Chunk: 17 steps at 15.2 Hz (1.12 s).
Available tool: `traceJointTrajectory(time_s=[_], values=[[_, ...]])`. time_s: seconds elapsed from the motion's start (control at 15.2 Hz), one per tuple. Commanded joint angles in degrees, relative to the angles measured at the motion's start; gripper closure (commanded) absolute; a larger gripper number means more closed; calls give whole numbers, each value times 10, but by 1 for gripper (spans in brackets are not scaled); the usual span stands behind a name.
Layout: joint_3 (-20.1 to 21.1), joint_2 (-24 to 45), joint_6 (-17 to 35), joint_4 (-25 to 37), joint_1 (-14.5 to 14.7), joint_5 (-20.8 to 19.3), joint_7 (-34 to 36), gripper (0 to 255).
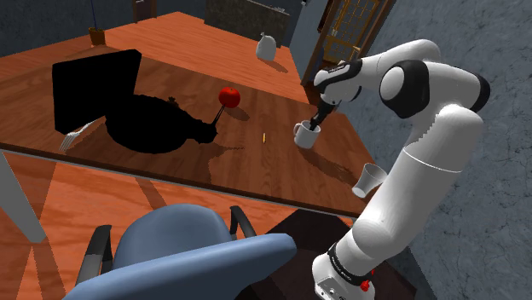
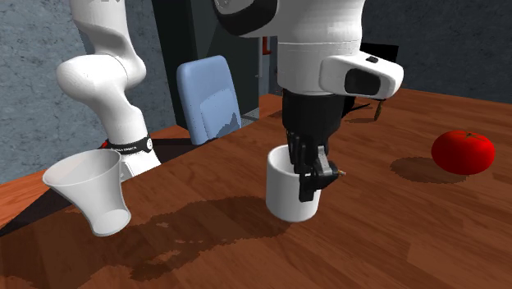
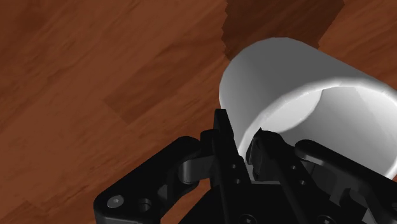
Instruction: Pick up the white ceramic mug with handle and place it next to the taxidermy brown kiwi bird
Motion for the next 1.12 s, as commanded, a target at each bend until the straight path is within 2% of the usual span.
traceJointTrajectory(time_s=[0.0,1.06], values=[[-2,-9,-14,7,2,-7,5,255],[-8,-52,-126,84,8,-39,29,255]])
